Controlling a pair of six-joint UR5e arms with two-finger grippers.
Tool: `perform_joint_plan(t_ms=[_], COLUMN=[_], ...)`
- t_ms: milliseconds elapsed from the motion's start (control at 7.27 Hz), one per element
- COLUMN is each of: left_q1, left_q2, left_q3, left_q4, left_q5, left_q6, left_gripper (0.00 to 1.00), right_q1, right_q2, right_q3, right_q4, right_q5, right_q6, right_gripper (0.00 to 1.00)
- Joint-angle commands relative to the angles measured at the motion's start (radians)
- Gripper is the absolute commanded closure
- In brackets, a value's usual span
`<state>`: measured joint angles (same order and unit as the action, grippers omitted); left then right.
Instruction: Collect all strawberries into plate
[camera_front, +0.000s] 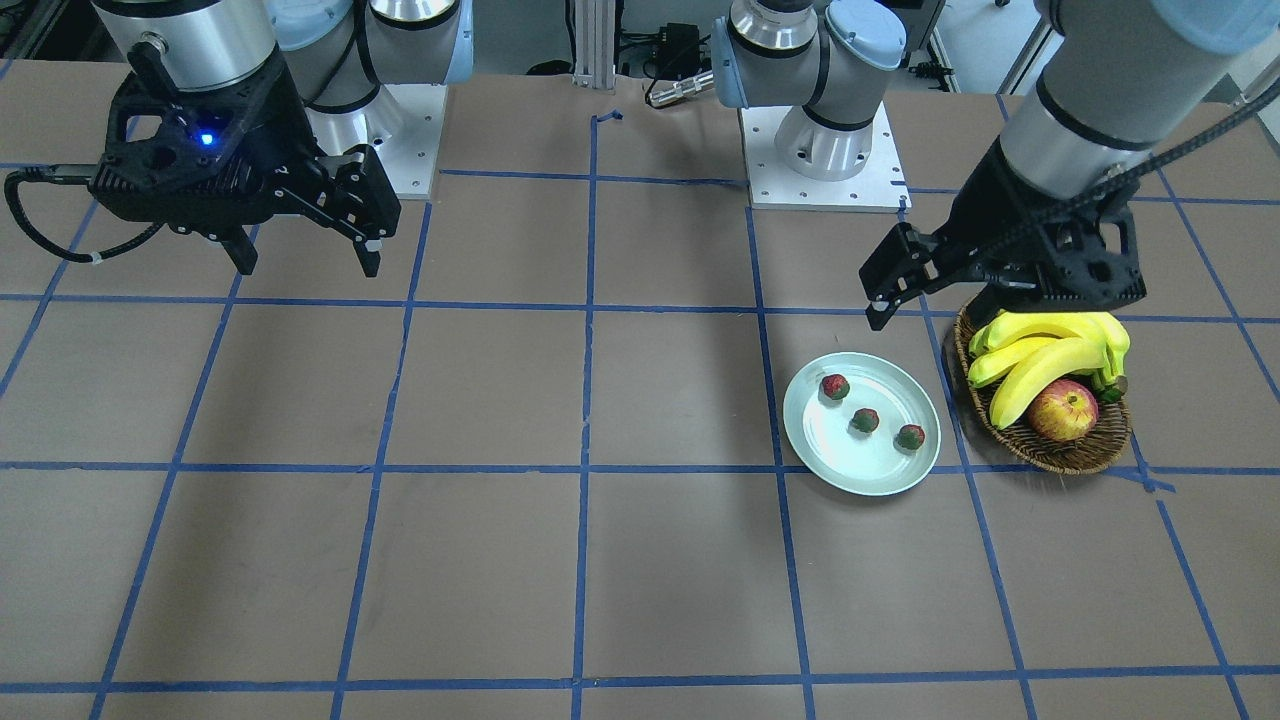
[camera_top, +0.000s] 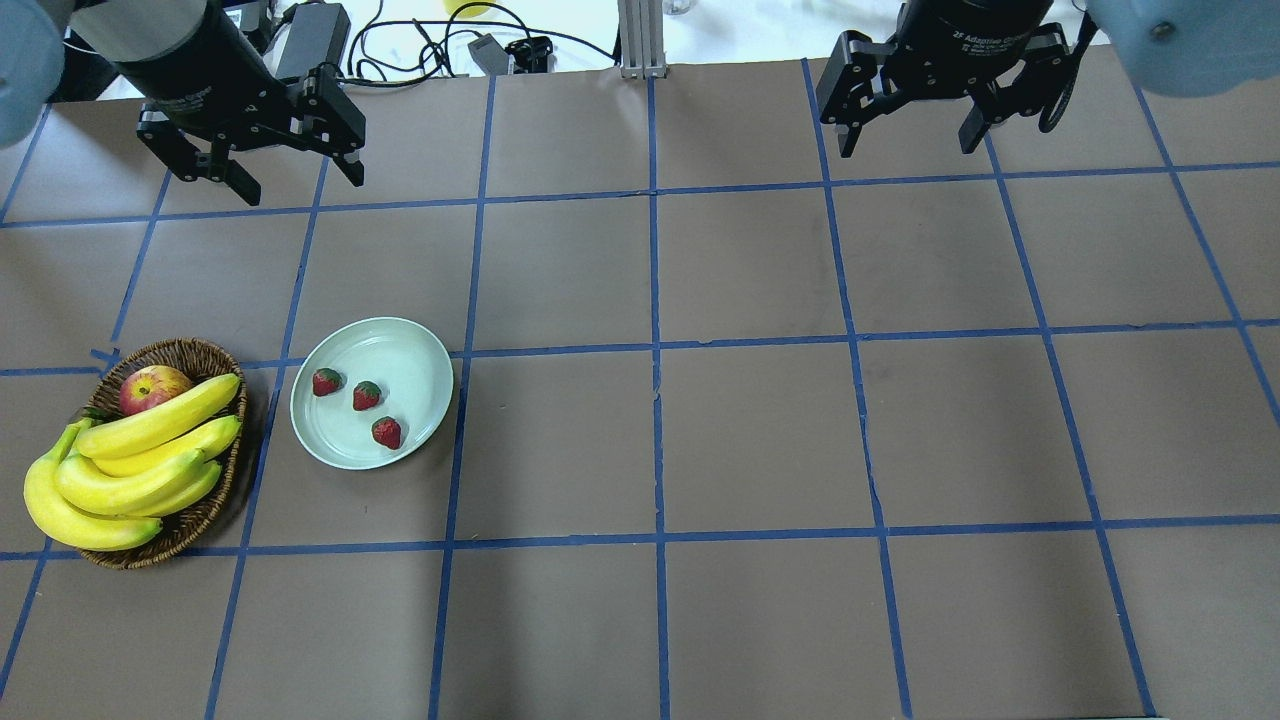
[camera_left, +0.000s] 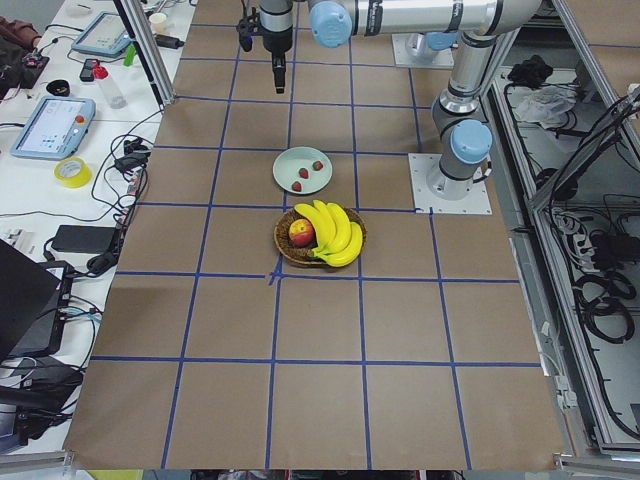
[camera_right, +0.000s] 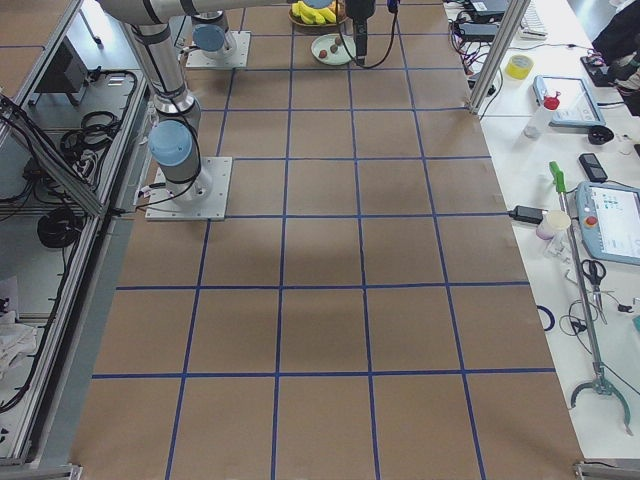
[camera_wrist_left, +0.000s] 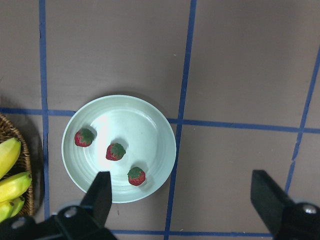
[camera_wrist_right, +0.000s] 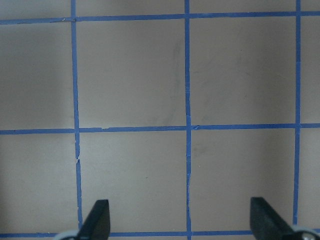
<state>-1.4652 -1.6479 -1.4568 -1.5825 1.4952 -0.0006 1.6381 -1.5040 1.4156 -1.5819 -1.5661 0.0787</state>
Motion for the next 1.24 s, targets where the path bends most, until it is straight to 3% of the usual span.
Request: perform_joint_plan(t_ms=[0,550,1100], left_q1=[-0.001,-0.072,-0.072], left_q2=[0.023,0.033,0.04], left_q3=[0.006,-0.031,-0.034], left_q4=[-0.054,-0.039,-0.04], left_q5=[0.019,0.085,0.073], left_q6=[0.004,0.036,0.028], left_gripper=[0.0,0.0,0.0], right_q1=[0.0,-0.003,0.0], right_q2=[0.001,0.001,0.001], right_q3=[-0.001,-0.001,-0.001], right_q4=[0.0,0.0,-0.001], right_q5=[0.0,0.0,0.0], right_q6=[0.0,0.0,0.0], right_gripper=[0.0,0.0,0.0])
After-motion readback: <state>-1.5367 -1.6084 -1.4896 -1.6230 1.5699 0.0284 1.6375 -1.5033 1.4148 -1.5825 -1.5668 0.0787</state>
